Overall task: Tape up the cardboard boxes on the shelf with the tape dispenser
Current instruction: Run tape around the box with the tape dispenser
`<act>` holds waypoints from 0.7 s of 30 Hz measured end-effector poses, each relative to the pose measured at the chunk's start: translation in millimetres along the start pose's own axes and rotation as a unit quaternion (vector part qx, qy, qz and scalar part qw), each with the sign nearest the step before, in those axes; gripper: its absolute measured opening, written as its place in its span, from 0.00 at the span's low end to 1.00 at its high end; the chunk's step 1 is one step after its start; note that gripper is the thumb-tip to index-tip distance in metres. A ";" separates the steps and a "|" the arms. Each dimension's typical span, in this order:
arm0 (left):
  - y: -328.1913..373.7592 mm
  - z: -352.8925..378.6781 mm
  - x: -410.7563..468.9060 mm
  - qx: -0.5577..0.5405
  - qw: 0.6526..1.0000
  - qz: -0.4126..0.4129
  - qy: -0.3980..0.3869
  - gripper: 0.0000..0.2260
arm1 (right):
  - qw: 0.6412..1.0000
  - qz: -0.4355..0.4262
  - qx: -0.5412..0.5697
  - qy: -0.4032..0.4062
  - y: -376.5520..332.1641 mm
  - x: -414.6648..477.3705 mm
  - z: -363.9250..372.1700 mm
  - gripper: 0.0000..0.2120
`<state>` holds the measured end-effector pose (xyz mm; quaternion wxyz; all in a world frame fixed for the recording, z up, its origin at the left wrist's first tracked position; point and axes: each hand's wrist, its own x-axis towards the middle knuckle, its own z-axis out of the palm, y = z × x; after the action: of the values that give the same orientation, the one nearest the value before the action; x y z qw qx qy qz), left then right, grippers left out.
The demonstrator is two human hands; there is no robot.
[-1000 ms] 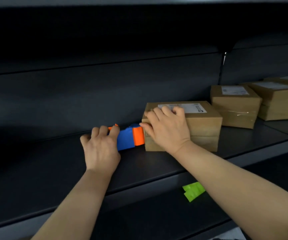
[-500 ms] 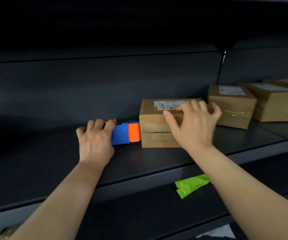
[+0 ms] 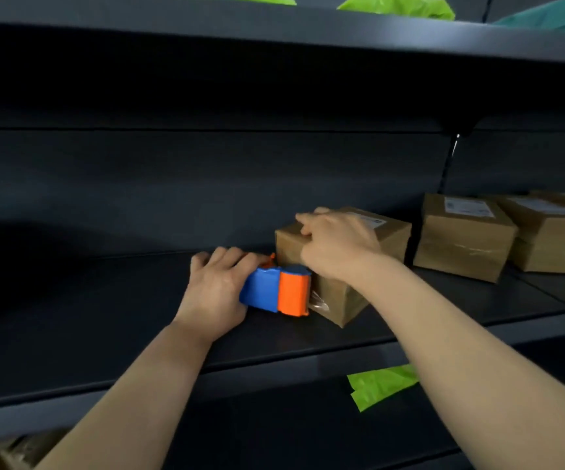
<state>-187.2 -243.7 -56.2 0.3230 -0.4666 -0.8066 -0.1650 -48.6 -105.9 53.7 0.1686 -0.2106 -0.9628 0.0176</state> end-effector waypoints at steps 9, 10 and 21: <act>-0.4 -1.9 -1.6 -0.003 1.000 0.011 0.026 0.32 | 0.995 -0.019 -0.071 -0.064 5.7 10.4 17.1 0.22; -1.5 -1.8 -1.7 0.005 1.000 0.009 0.030 0.32 | 0.995 -0.027 -0.069 -0.065 9.0 7.4 14.6 0.22; -33.4 -9.3 -8.7 0.106 0.990 -0.091 0.004 0.32 | 0.996 -0.011 -0.075 -0.046 38.9 -9.4 7.1 0.20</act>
<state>-209.4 -271.7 -54.0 0.3572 -0.3541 -0.8574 -0.1091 -27.4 -74.1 39.9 0.1081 -0.2110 -0.9704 -0.0466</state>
